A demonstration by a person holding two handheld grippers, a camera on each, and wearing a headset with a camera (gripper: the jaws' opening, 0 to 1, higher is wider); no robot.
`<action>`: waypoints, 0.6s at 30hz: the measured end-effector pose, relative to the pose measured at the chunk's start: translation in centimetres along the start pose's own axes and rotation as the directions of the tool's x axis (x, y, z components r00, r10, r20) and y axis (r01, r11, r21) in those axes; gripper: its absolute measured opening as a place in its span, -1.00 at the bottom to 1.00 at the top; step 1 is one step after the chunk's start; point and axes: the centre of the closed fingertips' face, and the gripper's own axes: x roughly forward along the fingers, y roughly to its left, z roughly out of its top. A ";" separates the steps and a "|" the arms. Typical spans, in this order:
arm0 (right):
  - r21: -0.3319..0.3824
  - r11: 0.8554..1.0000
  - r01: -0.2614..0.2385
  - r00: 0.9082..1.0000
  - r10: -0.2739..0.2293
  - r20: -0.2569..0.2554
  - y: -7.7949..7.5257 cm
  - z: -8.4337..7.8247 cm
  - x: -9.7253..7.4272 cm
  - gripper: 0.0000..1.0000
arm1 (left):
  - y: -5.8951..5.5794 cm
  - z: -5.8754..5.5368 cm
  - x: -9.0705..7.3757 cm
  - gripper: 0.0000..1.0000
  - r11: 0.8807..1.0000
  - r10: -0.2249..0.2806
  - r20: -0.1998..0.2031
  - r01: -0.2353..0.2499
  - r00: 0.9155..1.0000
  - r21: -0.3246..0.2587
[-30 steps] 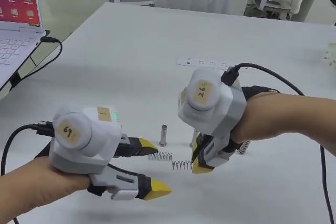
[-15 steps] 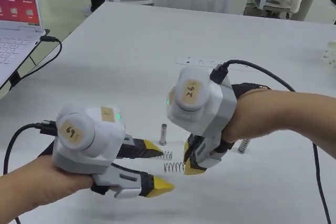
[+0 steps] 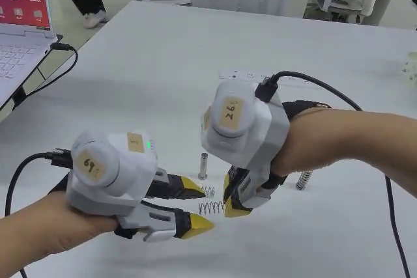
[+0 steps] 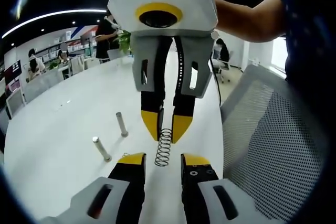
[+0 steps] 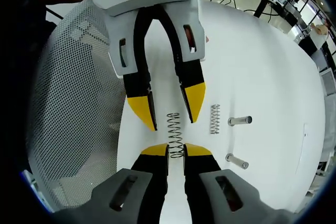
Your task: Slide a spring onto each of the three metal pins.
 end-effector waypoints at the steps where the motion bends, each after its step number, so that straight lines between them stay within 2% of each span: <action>1: -0.001 1.000 -0.001 1.000 0.001 -0.002 0.0 0.0 0.0 -0.84 | 0.0 0.0 0.0 -0.65 1.000 -0.001 -0.001 0.001 1.000 0.002; 8: -0.002 1.000 -0.005 1.000 0.005 -0.002 0.1 0.0 0.0 -0.84 | -0.2 -0.3 0.1 -0.89 1.000 -0.011 -0.015 0.011 1.000 0.025; 18: -0.006 1.000 -0.010 1.000 0.010 -0.004 0.3 0.1 0.1 -0.84 | -0.3 -0.5 0.1 -0.95 0.998 -0.009 -0.022 0.010 1.000 0.054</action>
